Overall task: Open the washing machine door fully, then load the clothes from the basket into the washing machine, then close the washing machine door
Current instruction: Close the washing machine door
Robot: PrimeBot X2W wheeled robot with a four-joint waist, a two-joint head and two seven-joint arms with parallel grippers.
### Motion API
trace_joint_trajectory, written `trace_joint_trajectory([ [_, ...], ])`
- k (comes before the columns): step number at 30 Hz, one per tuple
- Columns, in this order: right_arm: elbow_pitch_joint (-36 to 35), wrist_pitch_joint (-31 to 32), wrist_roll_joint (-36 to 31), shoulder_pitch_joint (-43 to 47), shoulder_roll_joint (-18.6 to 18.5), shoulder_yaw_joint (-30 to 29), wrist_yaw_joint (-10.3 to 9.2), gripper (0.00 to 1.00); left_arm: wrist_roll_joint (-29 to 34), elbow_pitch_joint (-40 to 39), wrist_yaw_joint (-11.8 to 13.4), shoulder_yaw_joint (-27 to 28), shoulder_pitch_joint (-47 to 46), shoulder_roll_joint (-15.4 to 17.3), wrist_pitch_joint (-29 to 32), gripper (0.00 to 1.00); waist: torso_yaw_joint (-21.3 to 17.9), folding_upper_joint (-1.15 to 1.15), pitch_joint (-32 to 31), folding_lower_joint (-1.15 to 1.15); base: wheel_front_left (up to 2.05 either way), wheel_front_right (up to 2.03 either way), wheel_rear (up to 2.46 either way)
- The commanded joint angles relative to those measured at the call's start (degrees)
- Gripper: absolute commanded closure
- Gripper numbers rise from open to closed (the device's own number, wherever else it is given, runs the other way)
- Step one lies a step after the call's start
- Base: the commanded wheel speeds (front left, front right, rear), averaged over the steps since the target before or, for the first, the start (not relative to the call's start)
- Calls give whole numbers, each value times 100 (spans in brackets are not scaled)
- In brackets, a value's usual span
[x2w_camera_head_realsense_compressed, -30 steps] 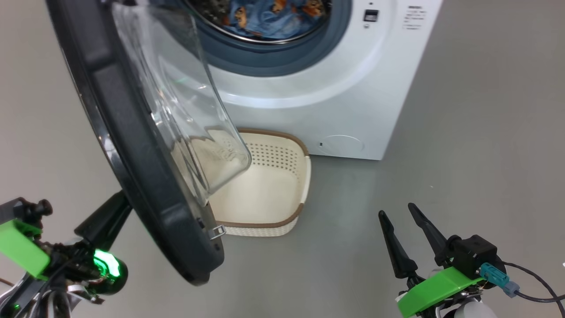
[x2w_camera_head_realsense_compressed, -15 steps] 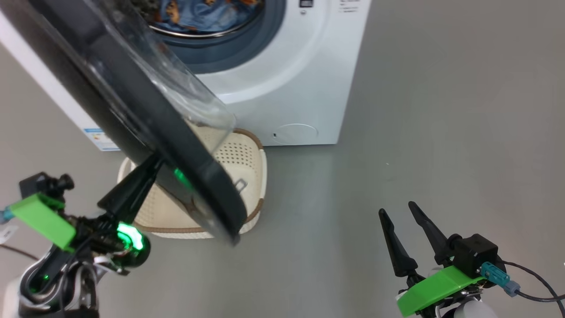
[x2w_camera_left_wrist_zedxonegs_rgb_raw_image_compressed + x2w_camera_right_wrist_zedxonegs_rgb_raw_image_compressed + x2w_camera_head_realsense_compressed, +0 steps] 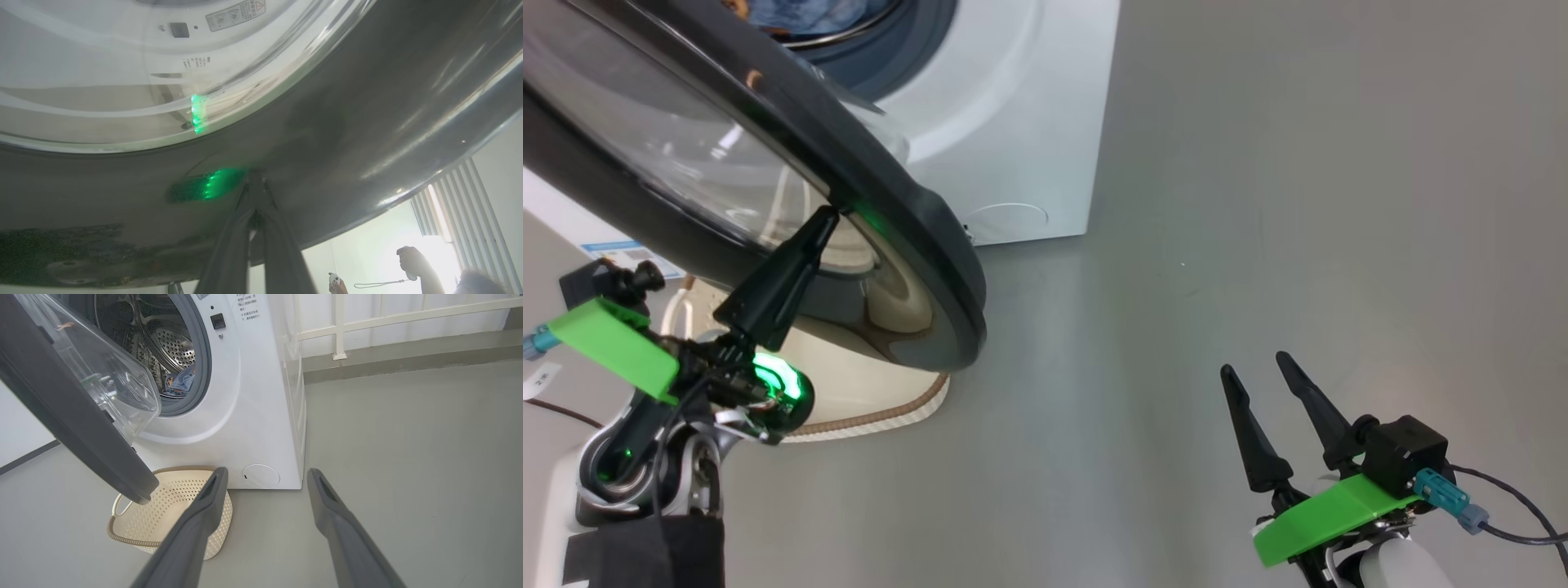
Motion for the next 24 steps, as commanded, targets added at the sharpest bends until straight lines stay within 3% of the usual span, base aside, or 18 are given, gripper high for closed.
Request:
trace_joint_trajectory([
  [1, -158, -27, 82, -125, 41, 144, 16, 0, 91, -89, -44, 125, -171, 91, -28, 100, -76, -1, 56, 0, 0, 0, 0],
  [12, -171, -27, 125, -151, 42, 126, 16, 0, 184, 70, -63, 197, -277, 91, -246, 100, -200, -1, 32, 0, 0, 0, 0],
  [24, -144, -27, 125, -89, 42, 78, 16, 0, 313, 94, -64, 341, -91, 91, -615, 100, 36, -1, -190, 0, 0, 0, 0],
])
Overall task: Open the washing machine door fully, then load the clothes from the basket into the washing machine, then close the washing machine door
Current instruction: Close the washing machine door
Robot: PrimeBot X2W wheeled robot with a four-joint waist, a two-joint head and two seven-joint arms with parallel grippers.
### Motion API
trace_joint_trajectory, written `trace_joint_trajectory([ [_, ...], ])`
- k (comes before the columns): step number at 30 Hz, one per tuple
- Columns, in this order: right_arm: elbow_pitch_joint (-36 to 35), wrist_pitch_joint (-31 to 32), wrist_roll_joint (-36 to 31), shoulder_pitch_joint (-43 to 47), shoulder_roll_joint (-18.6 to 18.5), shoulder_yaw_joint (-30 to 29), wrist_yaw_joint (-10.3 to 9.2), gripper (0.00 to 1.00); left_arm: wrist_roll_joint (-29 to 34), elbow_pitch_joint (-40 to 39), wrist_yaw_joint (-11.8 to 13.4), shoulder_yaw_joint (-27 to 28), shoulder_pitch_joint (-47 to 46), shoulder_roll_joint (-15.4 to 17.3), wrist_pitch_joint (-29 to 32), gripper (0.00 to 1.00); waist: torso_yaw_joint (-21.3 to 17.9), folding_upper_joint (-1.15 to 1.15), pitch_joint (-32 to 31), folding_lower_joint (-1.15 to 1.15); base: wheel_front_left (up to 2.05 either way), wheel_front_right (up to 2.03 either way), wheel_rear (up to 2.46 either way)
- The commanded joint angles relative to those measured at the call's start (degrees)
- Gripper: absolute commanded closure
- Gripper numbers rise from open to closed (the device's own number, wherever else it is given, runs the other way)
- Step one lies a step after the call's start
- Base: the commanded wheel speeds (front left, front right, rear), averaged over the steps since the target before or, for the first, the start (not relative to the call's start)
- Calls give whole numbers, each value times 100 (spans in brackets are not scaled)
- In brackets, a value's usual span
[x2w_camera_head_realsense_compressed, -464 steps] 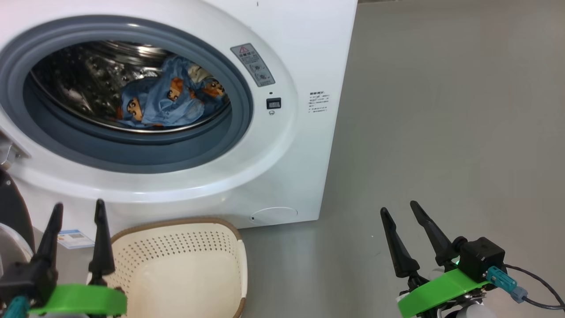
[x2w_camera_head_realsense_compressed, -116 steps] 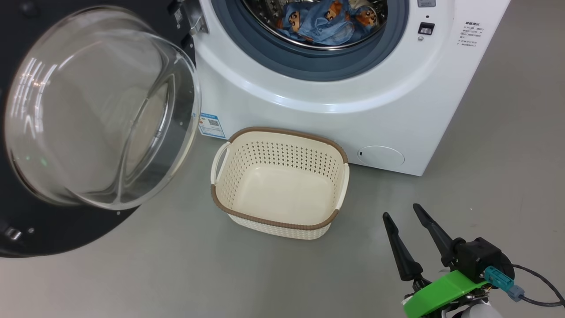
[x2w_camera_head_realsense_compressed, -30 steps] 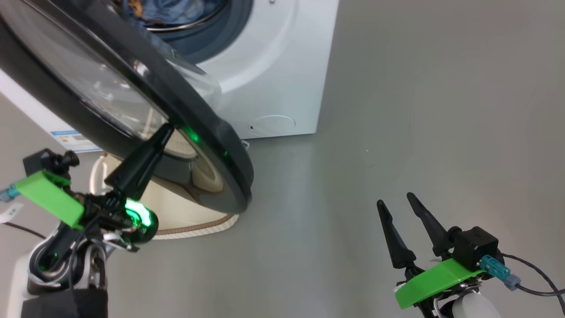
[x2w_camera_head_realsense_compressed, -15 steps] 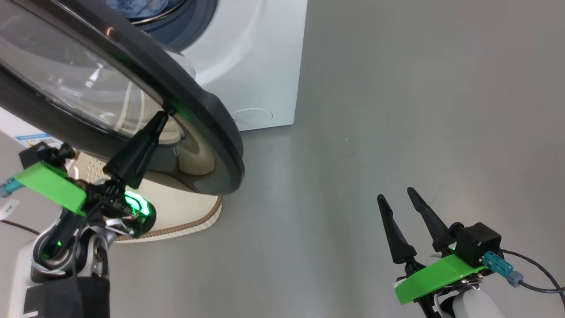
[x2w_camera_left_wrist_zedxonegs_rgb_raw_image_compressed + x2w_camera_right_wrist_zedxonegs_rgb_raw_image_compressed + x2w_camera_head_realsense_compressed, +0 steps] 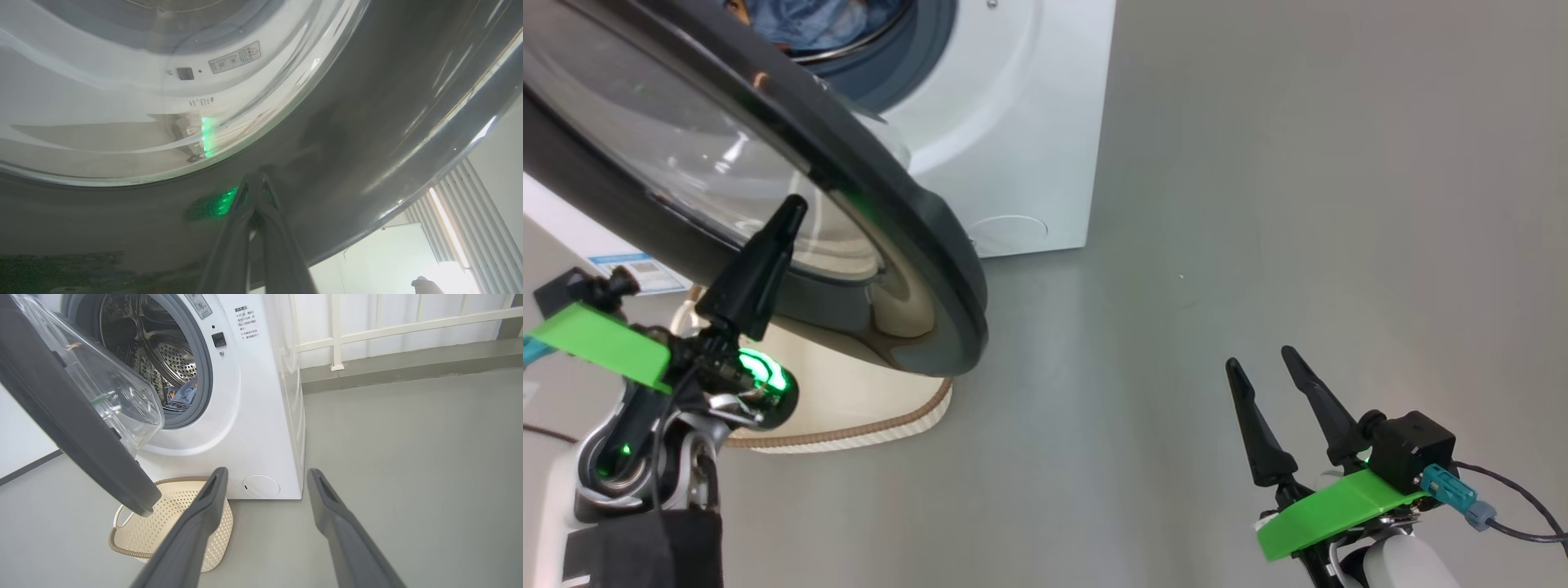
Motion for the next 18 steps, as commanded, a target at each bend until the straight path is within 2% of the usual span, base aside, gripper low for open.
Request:
trace_joint_trajectory([
  [1, -114, -27, 28, -41, 35, 132, 16, 0, 95, -117, -57, 239, 43, 145, -110, 100, 109, 0, -112, 0, 0, 0, 0],
  [18, 11, -27, 180, 194, 36, 152, 16, 0, 521, -255, -58, 664, 828, 146, -850, 100, 188, 0, -765, 0, 0, 0, 0],
])
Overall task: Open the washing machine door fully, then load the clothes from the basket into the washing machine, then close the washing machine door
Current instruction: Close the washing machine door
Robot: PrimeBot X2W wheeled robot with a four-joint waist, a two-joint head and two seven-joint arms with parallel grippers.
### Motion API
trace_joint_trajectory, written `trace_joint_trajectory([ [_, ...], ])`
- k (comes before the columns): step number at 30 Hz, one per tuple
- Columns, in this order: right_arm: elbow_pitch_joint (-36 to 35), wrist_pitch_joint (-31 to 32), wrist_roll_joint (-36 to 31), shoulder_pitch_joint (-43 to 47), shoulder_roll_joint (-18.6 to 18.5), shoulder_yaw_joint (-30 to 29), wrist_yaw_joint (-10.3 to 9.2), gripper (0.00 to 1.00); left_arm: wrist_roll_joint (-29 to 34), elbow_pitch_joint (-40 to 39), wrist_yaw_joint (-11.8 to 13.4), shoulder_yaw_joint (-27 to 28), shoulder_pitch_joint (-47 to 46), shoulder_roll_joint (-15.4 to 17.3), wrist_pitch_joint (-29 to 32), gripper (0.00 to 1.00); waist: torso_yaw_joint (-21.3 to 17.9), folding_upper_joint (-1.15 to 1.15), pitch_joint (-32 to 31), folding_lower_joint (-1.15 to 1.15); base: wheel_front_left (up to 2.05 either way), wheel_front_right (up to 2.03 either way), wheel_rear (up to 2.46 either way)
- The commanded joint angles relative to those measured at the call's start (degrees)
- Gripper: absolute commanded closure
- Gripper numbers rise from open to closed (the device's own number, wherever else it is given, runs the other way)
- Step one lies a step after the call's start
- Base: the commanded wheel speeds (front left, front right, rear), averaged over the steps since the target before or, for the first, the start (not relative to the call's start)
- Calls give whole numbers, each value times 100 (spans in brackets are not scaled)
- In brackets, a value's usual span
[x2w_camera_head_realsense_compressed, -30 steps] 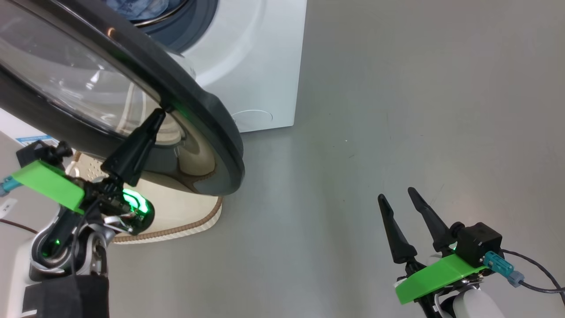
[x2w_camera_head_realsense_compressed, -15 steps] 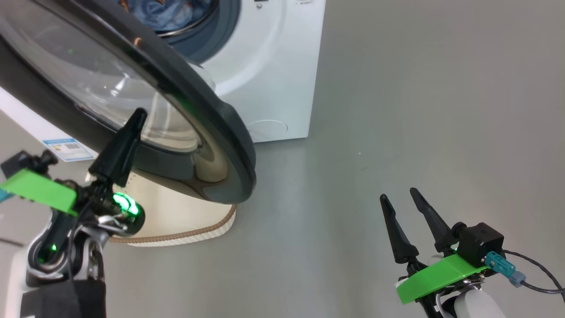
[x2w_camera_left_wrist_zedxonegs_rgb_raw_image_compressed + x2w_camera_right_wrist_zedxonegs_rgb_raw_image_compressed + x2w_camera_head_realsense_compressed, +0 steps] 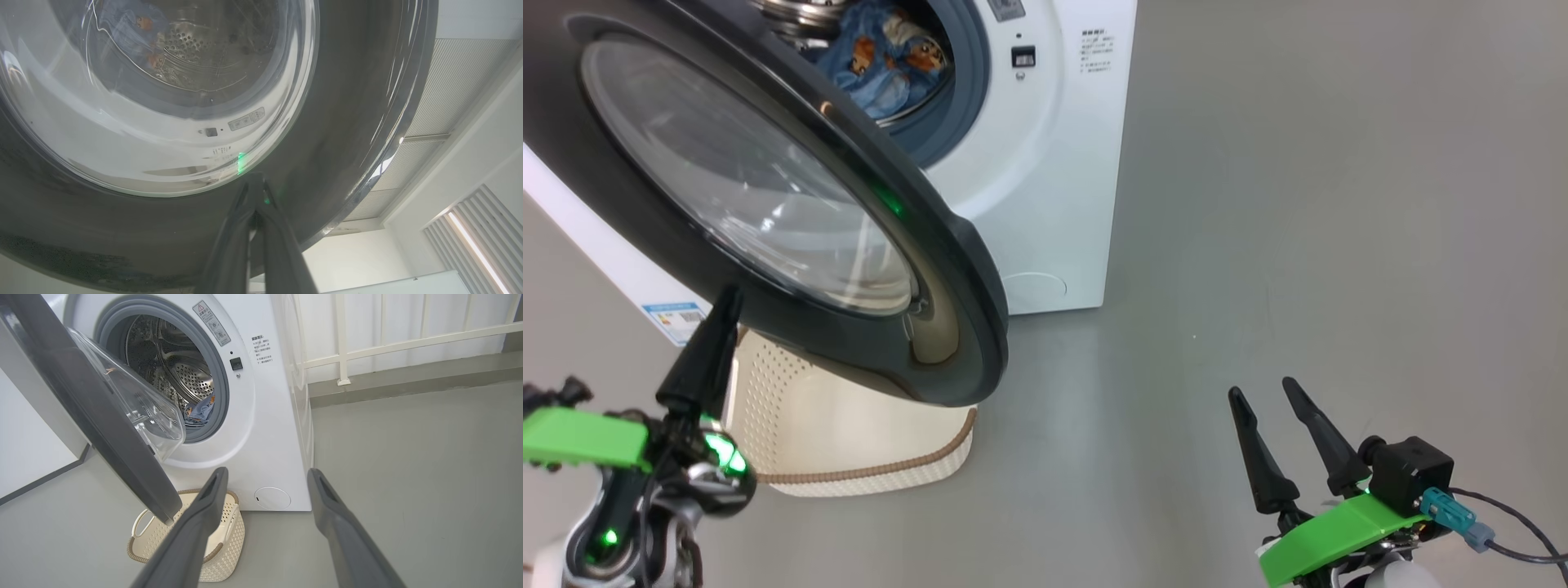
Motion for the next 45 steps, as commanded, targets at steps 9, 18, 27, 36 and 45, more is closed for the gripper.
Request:
trace_joint_trajectory([
  [9, -158, -27, 13, 123, 31, 71, 17, 0, 158, -395, -57, 173, 519, 154, -351, 100, 0, 0, -213, 0, 0, 0, 0],
  [18, -144, -27, 14, 181, 31, 77, 17, 0, 471, -767, -57, 194, 904, 154, -985, 0, 53, 0, -331, 0, 0, 0, 0],
  [27, -151, -27, -16, 223, 31, 85, 17, 0, 1685, -1170, -57, -235, 1238, 502, -2210, 0, 67, 0, -391, 0, 0, 0, 0],
  [36, -162, -27, -27, 209, 31, 110, 17, 0, 3359, -787, -57, -1089, 1617, 1373, -3788, 0, 22, 0, -413, 0, 0, 0, 0],
  [45, -203, -27, -44, 213, 31, 103, 17, 0, 5662, -540, -57, -1106, 1711, 1518, -4010, 0, 6, 0, -396, 0, 0, 0, 0],
])
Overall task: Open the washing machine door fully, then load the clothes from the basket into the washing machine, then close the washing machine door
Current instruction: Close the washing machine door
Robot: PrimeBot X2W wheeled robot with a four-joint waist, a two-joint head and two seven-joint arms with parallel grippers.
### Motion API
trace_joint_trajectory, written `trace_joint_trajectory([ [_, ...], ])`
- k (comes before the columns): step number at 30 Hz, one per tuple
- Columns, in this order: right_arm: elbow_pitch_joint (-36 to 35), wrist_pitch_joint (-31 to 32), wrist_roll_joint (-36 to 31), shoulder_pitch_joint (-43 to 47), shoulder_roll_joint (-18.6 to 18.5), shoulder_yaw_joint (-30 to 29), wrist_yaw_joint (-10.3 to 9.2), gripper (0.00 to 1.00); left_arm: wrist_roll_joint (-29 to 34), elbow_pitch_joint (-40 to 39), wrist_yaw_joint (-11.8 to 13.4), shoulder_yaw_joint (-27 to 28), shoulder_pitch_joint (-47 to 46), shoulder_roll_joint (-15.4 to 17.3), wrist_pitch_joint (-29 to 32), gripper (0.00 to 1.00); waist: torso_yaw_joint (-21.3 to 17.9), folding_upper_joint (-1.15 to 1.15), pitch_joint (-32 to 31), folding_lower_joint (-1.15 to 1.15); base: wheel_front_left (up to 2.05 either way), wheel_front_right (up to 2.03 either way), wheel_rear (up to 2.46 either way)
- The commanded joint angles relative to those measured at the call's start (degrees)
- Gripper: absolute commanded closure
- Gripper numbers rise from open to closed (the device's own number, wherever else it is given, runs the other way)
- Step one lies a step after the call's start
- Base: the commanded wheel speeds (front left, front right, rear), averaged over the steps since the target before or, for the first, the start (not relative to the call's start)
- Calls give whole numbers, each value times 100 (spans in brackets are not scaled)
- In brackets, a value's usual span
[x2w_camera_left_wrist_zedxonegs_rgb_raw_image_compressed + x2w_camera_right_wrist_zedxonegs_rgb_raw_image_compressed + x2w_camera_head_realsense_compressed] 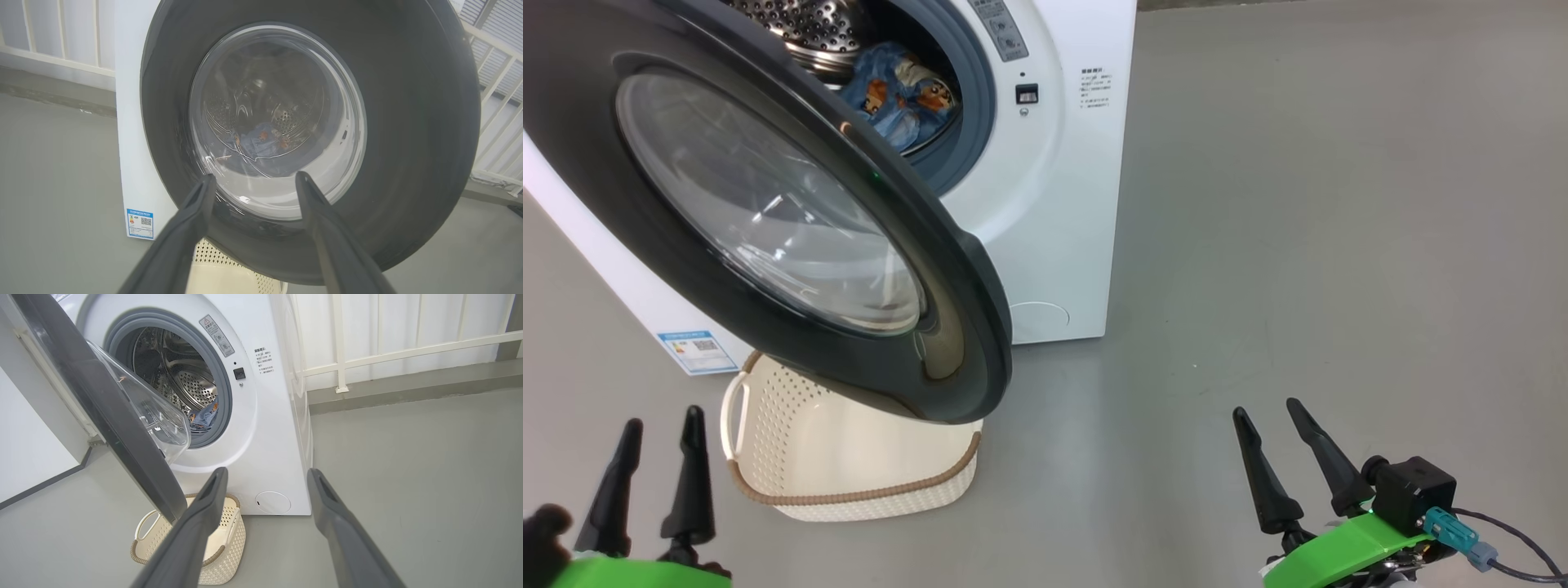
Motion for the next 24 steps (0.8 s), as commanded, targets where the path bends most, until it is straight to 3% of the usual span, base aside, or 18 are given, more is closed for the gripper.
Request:
trace_joint_trajectory([
  [1, -166, -27, -44, -65, 23, 139, 16, 0, 130, -151, -22, 250, -69, 90, -36, 0, 2, 0, 6, 0, 0, 0, 0],
  [10, -190, -27, -38, -87, 23, 144, 16, 0, 1667, -175, -20, 612, 113, -308, -37, 0, -6, 0, 24, 0, 0, 0, 0],
  [24, -244, -27, -76, -48, 23, 89, 16, 0, 2373, -217, -21, 718, 502, -676, -38, 0, 13, 0, 34, 0, 0, 0, 0],
])
